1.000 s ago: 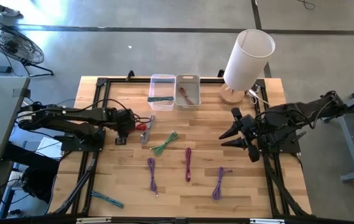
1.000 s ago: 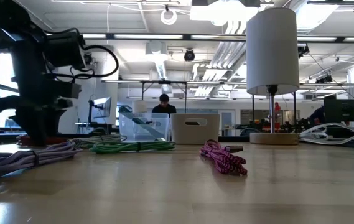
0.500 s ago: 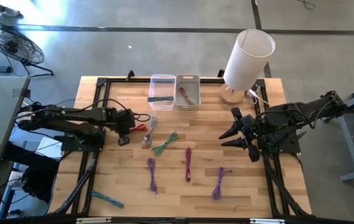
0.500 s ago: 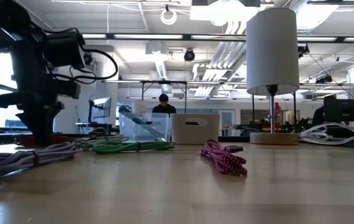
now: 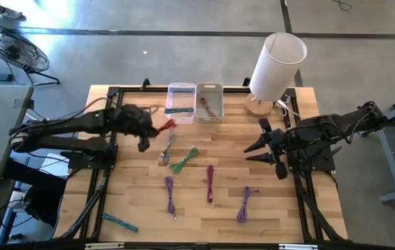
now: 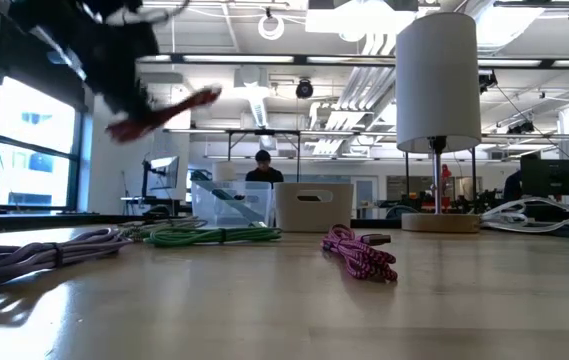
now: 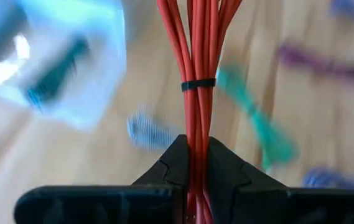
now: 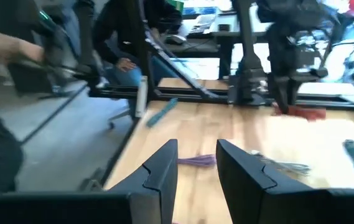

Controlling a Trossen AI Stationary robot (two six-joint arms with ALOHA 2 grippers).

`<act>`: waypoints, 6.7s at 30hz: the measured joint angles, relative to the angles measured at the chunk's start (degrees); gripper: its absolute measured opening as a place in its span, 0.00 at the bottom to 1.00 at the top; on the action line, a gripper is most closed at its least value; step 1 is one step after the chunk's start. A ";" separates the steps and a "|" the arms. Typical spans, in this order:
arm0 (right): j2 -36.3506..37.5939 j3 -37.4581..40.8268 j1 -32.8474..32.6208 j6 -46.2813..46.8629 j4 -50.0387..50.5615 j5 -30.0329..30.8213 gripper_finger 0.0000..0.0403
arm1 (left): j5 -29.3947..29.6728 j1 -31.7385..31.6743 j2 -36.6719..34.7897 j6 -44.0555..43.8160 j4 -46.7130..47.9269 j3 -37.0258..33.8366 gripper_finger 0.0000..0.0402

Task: Pick & Place USB Port
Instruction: Put the orange charger cable into the gray bin, then put the white and black charger cable into the transparent bin

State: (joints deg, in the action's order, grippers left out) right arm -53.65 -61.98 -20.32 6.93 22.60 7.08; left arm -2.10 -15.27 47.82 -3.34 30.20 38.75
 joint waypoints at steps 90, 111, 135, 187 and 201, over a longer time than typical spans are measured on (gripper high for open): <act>-14.58 -0.28 16.20 -7.37 -31.09 -9.26 0.51 | -17.44 11.89 37.74 4.58 -70.82 21.02 0.06; -16.71 -0.33 17.64 -6.96 -31.39 -10.56 0.07 | -16.18 11.87 37.63 4.56 -69.68 21.00 0.06; -15.95 -15.68 4.54 -3.55 0.73 31.69 0.06 | -41.08 5.43 32.17 -1.66 -57.74 20.92 0.31; -51.52 -18.69 40.49 31.18 -0.40 17.22 0.14 | -30.63 5.18 4.40 18.54 -6.65 20.96 0.01; -52.24 -18.69 41.03 25.57 -1.28 16.79 0.40 | -30.76 5.18 4.43 18.48 -5.62 20.96 0.01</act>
State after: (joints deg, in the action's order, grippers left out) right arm -105.89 -80.66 20.72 32.50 21.32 23.87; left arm -32.86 -10.09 52.25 15.14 24.57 59.70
